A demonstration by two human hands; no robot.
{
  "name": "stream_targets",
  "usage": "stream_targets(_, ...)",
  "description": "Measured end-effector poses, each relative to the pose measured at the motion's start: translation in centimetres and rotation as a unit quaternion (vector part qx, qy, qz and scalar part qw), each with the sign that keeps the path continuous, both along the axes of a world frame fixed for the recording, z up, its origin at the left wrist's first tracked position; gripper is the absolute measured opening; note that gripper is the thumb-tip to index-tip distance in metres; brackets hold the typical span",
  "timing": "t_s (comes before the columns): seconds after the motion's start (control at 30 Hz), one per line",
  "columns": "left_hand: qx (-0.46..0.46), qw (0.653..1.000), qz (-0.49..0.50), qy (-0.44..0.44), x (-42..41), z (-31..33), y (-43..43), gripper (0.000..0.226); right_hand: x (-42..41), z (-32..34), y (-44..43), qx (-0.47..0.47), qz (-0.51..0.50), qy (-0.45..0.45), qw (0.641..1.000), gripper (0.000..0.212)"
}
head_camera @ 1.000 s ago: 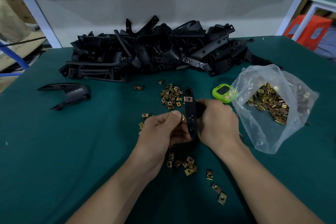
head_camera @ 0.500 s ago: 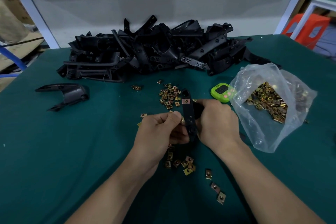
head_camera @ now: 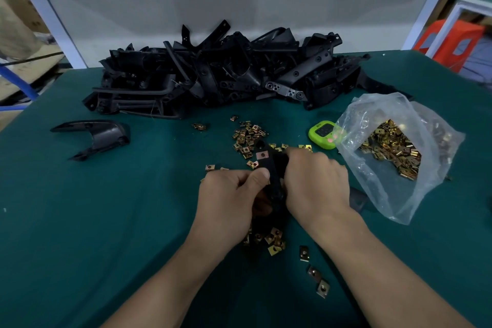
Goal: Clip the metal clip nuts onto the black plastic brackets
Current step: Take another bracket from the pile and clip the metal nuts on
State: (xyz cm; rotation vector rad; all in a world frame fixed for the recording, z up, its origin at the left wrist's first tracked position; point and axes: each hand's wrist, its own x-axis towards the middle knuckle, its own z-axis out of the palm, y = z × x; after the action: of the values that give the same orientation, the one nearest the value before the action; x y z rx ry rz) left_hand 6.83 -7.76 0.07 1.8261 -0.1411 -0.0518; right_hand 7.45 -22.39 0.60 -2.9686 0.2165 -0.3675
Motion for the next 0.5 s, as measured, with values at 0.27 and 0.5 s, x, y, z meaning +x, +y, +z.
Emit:
stream_targets(0.27, -0.19, 0.97, -0.085, 0.126, 0.7, 0.5, 0.6, 0.039, 0.2, 0.2, -0.4, 0.042, 0.016, 0.001, 0.999, 0.021)
stream_targets(0.5, -0.238, 0.949, -0.14, 0.154, 0.8, 0.5, 0.6, 0.035, -1.0, 0.4, 0.2, 0.073, 0.047, 0.028, 0.996, 0.017)
